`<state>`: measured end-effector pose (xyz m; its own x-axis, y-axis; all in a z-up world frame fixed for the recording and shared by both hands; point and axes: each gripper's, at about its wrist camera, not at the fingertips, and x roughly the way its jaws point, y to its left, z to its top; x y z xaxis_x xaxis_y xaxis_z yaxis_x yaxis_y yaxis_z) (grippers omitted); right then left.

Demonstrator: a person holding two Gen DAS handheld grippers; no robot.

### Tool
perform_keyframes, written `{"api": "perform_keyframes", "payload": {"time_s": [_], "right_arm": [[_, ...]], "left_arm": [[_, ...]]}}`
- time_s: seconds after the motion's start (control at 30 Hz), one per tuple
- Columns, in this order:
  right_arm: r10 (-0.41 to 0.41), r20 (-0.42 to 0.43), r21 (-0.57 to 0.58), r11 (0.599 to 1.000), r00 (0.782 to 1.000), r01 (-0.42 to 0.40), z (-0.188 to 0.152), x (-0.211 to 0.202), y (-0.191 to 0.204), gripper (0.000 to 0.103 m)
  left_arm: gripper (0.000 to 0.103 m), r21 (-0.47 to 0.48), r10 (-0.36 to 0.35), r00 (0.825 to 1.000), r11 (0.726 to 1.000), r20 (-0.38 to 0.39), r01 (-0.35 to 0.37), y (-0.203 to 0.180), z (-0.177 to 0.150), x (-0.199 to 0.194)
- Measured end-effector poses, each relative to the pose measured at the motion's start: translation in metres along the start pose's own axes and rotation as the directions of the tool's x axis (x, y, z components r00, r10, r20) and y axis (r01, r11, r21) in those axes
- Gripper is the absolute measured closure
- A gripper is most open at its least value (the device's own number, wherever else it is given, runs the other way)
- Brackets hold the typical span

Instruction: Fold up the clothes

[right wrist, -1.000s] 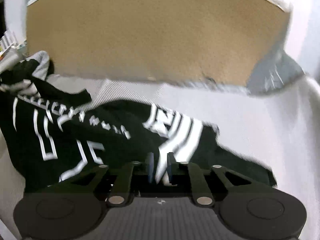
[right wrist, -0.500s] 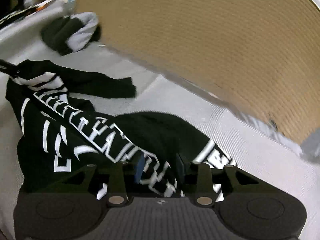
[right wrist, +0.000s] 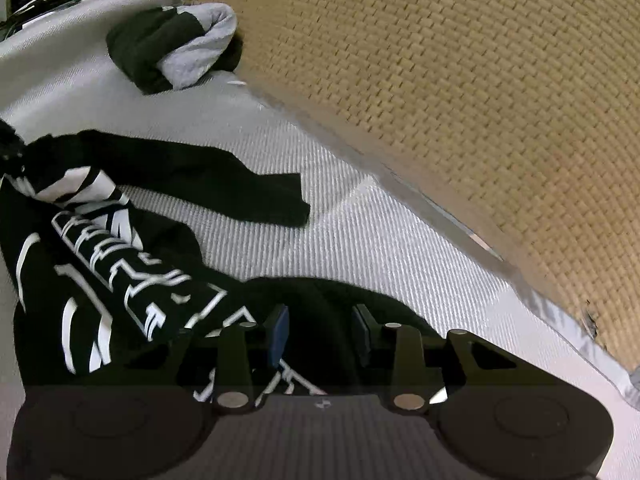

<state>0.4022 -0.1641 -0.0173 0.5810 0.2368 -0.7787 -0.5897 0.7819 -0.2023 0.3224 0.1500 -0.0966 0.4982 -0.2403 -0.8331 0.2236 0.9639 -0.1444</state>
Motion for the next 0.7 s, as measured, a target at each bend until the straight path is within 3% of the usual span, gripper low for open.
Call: {"api": "perform_keyframes", "payload": {"time_s": [0.4, 0.7], "right_arm": [[0.112, -0.053, 0.04, 0.993, 0.992, -0.11, 0.008, 0.037, -0.003, 0.065], [0.209, -0.128, 0.137, 0.972, 0.97, -0.191, 0.003, 0.067, -0.009, 0.065]], "left_arm": [[0.073, 0.038, -0.006, 1.0, 0.999, -0.014, 0.007, -0.009, -0.007, -0.003], [0.073, 0.091, -0.01, 0.999, 0.996, -0.032, 0.013, -0.02, -0.012, -0.007]]}}
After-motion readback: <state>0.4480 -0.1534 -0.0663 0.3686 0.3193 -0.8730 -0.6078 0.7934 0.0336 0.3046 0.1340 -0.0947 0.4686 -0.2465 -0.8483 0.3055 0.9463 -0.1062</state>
